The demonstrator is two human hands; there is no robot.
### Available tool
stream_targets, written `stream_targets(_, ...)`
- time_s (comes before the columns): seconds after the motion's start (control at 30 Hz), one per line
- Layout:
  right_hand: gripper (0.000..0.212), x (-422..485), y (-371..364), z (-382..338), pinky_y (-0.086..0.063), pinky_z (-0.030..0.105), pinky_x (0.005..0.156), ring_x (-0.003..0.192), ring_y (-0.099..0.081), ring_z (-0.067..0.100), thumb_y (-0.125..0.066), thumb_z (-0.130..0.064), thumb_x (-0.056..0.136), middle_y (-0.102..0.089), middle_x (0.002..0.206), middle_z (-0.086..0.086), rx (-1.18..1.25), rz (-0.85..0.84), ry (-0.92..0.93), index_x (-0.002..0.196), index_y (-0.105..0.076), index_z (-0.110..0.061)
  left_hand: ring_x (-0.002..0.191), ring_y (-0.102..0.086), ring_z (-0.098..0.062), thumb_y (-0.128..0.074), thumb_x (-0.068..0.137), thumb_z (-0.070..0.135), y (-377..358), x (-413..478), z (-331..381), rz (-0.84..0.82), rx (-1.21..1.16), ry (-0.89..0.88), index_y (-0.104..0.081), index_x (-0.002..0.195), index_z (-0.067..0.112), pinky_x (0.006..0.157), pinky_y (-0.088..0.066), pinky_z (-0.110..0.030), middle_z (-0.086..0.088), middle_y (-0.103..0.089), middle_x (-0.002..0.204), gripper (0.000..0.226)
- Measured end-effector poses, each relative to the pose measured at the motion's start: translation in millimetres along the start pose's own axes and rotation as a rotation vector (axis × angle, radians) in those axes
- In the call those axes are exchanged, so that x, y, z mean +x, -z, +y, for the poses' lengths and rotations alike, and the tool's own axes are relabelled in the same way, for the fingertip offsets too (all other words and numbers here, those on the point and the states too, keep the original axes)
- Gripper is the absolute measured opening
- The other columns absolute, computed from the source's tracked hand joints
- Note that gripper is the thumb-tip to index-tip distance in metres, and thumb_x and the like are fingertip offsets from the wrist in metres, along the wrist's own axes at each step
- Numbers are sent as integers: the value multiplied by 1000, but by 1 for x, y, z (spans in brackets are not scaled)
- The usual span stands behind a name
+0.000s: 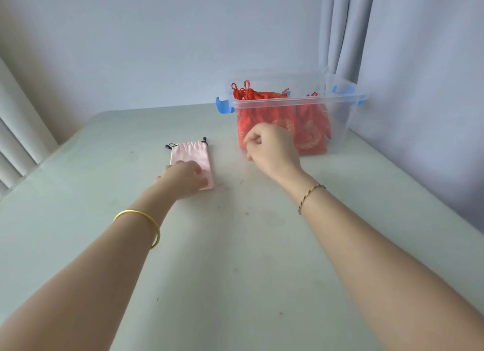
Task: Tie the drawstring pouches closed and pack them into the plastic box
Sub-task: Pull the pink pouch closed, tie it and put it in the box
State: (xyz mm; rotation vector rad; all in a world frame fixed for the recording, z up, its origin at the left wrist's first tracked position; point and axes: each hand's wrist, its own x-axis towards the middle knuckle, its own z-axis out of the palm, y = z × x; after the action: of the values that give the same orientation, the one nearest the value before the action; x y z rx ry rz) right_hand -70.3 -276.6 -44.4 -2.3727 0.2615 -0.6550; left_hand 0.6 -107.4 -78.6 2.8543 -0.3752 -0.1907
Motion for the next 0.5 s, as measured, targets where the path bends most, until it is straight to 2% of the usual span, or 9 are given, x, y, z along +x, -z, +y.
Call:
stream_targets(0.1,20,-16,-16,11,-52,37,82,90,-63,27,-52,-13,83,-68,99,5,29,-147,-55,100,-63,-16,109,-51,-30,-51,91,31,4,-20,5,26,-25,-93,-64,108,17,95,-42,-39,-7,-58,118,26)
stream_targets(0.2,41,-29,-25,15,-44,31,91,105,-56,20,-61,-18,81,-57,116,5,-18,-258,31,122,-56,-19,89,-64,-23,-55,87,18,14,-47,15,-92,-301,-166,-69,90,6,82,-47,-31,-6,-71,92,19)
stream_targets(0.27,49,-37,-29,13,-42,30,94,108,-54,18,-64,-18,79,-50,122,4,-44,-299,76,126,-54,-21,82,-67,-23,-56,84,12,14,-56,13,-14,-408,-161,-68,83,4,74,-48,-29,-5,-72,82,15)
stream_targets(0.33,54,-42,-31,11,-43,33,95,110,-54,20,-66,-16,77,-47,124,6,-72,-342,95,129,-52,-20,91,-63,-25,-56,84,12,10,-55,7,207,-361,-120,-66,92,7,75,-47,-31,-6,-68,94,14)
stream_targets(0.37,56,-42,-31,11,-42,33,97,111,-53,21,-67,-17,76,-45,126,6,-86,-370,101,130,-50,-19,99,-59,-26,-57,85,15,8,-52,4,265,-333,-85,-64,102,10,79,-45,-31,-7,-64,104,19)
stream_targets(0.43,62,-41,-30,9,-41,32,99,114,-52,20,-70,-21,75,-43,128,7,-104,-422,114,132,-48,-17,117,-45,-28,-59,87,28,1,-49,0,219,-252,-33,-57,121,13,90,-39,-33,-9,-52,122,37)
stream_targets(0.5,65,-40,-28,8,-39,30,99,115,-50,19,-72,-22,74,-41,130,8,-118,-459,124,133,-46,-16,122,-36,-30,-57,88,32,-6,-47,0,135,-167,-24,-57,122,14,93,-35,-33,-10,-48,124,38)
